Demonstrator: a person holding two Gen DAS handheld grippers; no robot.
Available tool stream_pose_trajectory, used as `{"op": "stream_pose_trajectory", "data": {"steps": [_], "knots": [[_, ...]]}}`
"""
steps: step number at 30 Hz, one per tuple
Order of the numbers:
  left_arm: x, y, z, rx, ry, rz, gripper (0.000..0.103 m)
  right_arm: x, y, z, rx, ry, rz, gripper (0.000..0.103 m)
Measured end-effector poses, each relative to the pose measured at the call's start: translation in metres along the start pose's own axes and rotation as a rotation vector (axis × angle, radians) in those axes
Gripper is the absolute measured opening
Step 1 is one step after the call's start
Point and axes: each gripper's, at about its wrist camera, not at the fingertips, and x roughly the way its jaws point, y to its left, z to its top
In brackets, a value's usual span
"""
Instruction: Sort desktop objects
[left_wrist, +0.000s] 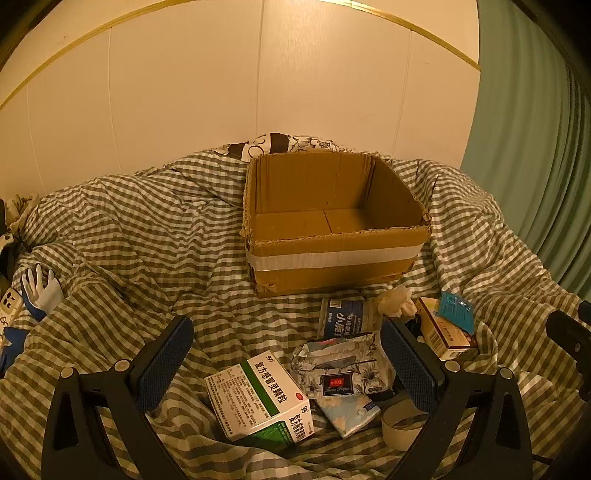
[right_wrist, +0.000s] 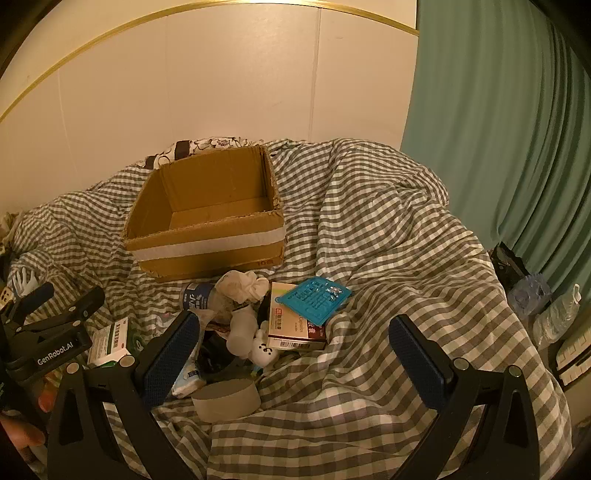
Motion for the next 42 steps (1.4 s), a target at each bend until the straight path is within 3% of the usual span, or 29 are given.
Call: {"op": "stream_pose_trajectory", "data": {"steps": [4, 5, 33, 42], "knots": [[0.001, 0.0, -0.001, -0.001, 0.006, -0.007, 0.103, -0.001, -0.001, 0.0, 0.013, -0.009, -0.016, 0.103], [0.001, 0.0, -0.001, 0.106, 0.016, -0.158, 0.103, -0.002, 0.0, 0.0, 0.015, -0.012, -0.019, 0.103], [0.019, 0.01, -0.007, 0.086, 0.11, -0.183, 0.103, -0.002, 0.003, -0.002, 0.223, 0.071, -0.28, 0.103], [0.043, 0.033, -0.016, 0.053, 0.22, -0.212, 0.103, 0.004, 0.006, -0.004, 0.268, 0.121, -0.357, 0.103]]}}
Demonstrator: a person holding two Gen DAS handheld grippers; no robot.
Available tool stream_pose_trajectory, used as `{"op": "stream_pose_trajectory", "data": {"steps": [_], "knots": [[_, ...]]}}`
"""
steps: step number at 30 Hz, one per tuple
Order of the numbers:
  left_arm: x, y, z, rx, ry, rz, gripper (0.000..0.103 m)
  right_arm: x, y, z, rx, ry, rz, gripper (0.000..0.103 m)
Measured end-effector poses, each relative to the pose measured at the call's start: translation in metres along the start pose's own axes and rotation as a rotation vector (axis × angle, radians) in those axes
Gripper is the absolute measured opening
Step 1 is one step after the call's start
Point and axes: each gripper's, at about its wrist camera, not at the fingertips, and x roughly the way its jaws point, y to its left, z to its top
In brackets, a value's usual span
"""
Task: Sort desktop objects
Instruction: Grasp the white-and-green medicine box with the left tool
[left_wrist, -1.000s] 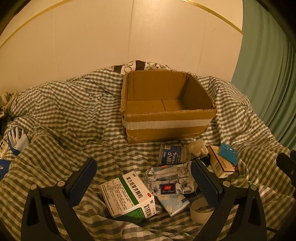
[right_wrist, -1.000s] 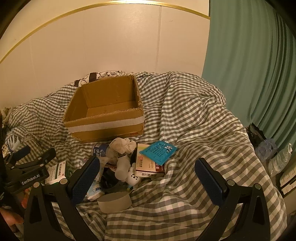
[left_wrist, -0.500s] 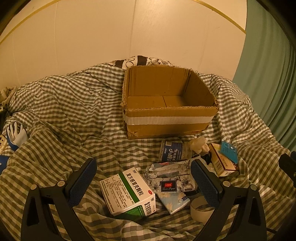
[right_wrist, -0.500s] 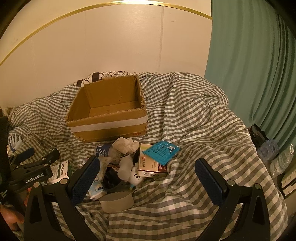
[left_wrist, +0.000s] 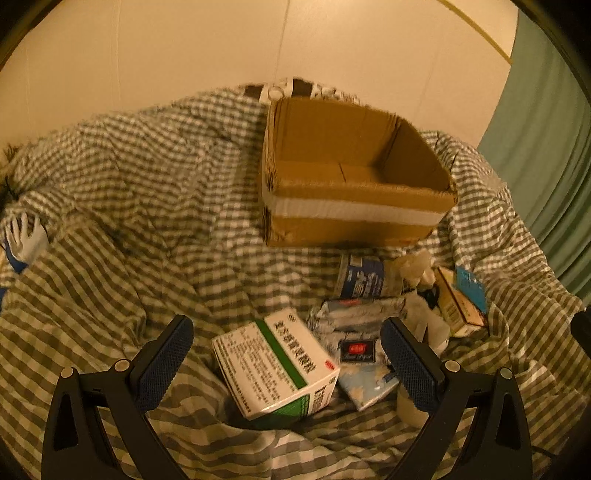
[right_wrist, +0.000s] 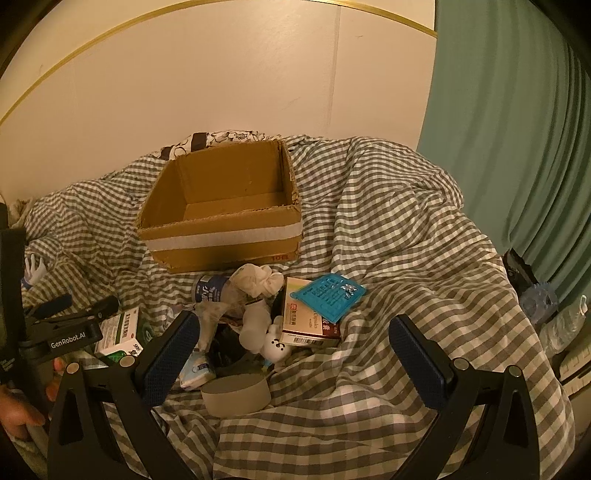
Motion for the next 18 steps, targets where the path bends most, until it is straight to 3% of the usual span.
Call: {"op": "stream_pose_trajectory", "data": {"steps": [5, 11, 18], "knots": [[0.021, 0.008, -0.009, -0.036, 0.108, -0.054, 0.103, 0.004, 0.001, 0.0, 0.027, 0.024, -0.03, 0.103], [0.046, 0.01, -0.02, -0.062, 0.216, -0.06, 0.103, 0.012, 0.009, -0.002, 0.033, 0.062, -0.065, 0.103], [0.076, 0.012, -0.028, -0.109, 0.315, 0.02, 0.103, 0.03, 0.026, -0.006, 0.043, 0.134, -0.136, 0.103]]}}
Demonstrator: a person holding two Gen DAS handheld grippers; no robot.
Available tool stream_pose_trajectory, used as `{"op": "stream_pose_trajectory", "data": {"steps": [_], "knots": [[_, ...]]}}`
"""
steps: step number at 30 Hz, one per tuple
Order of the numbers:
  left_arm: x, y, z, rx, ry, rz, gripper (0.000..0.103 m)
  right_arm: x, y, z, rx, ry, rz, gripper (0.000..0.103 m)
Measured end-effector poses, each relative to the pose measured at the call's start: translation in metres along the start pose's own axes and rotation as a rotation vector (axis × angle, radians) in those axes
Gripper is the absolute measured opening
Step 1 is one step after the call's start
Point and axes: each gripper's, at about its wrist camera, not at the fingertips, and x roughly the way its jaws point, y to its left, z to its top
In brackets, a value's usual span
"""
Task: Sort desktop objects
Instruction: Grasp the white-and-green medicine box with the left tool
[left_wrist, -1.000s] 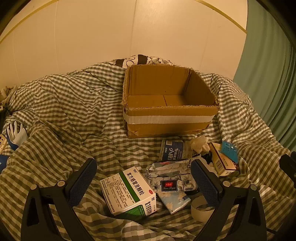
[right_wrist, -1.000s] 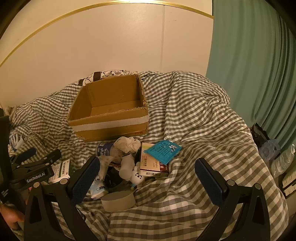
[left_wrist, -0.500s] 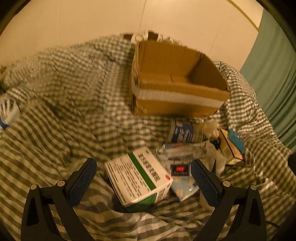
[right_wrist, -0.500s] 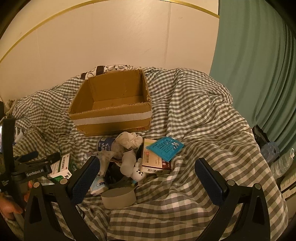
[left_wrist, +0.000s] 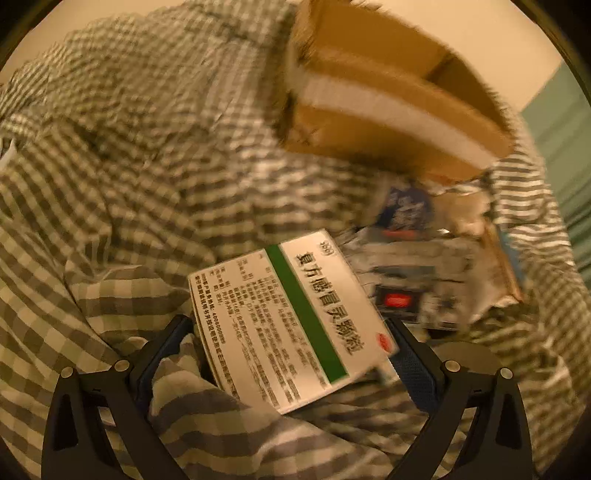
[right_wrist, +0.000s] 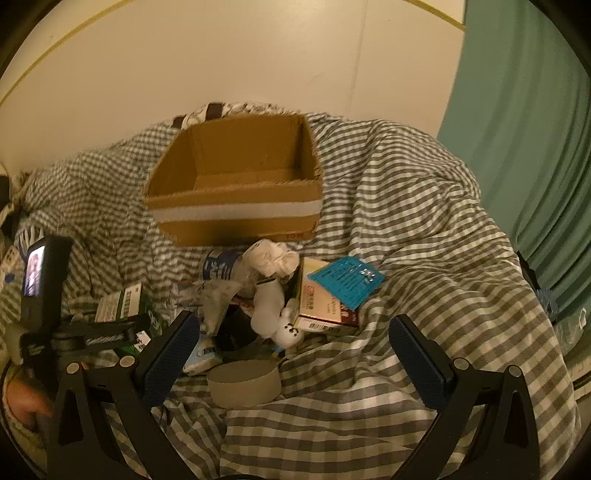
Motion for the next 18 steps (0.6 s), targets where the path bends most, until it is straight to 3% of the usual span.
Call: {"op": "stream_pose_trajectory", "data": {"steps": [6, 14, 17, 18], "knots": [[0.031, 0.016, -0.001, -0.066, 0.094, -0.006, 0.103, 0.024, 0.031, 0.004, -0.049, 0.04, 0.028, 0.103], [0.027, 0.029, -0.004, -0.075, 0.06, -0.094, 0.096, 0.117, 0.044, 0.013, 0.013, 0.243, 0.143, 0.1], [0.024, 0.033, -0.005, -0.08, 0.045, -0.108, 0.094, 0.149, 0.035, 0.014, 0.084, 0.313, 0.179, 0.083], [0.023, 0.034, -0.004, -0.082, 0.04, -0.111, 0.093, 0.156, 0.033, 0.013, 0.109, 0.333, 0.194, 0.073]]}}
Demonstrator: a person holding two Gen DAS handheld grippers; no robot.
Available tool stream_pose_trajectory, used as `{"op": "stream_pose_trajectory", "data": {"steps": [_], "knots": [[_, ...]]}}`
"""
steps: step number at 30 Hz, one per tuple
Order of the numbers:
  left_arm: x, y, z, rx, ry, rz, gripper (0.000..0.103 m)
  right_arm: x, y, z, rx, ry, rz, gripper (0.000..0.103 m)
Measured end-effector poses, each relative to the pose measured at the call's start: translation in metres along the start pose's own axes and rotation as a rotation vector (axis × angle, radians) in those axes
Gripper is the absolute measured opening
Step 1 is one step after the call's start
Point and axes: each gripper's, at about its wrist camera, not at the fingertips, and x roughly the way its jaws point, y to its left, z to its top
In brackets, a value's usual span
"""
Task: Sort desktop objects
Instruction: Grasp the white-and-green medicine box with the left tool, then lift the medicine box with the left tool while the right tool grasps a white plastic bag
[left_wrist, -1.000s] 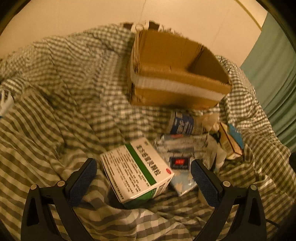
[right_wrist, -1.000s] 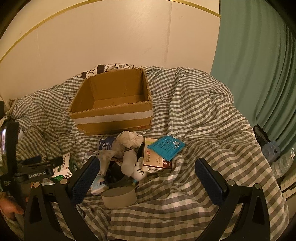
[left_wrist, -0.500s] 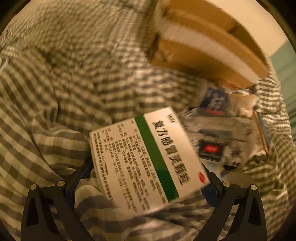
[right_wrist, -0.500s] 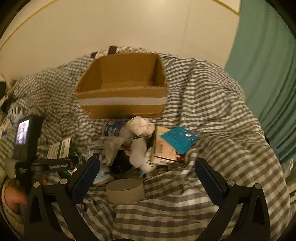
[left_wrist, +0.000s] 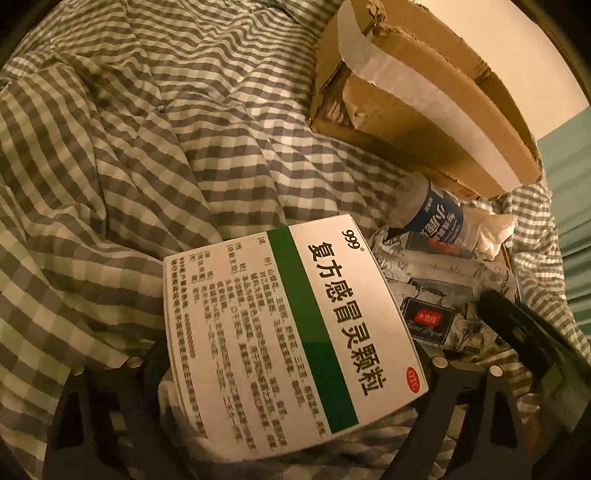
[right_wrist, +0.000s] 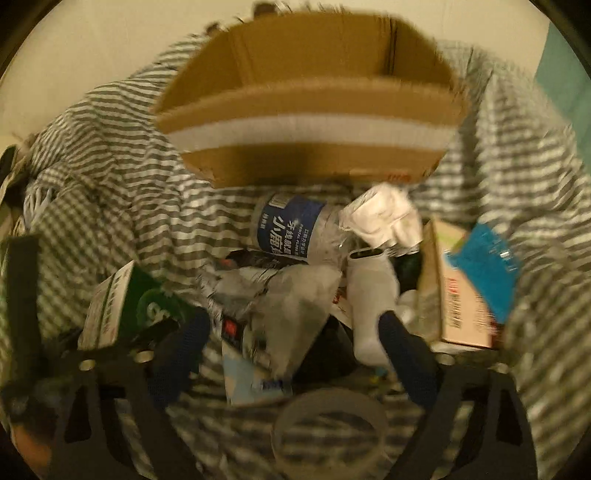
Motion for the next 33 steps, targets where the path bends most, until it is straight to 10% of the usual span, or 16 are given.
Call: {"op": "stream_pose_trajectory", "data": {"steps": [7, 33], "knots": [[-0.016, 0.007, 0.006, -0.026, -0.06, -0.037, 0.085, -0.001, 0.005, 0.002, 0.003, -0.005, -0.024, 0.032], [-0.115, -0.044, 0.045, 0.095, -0.352, -0.139, 0.078, -0.169, -0.005, 0.033, 0.107, -0.421, -0.271, 0.021]]}}
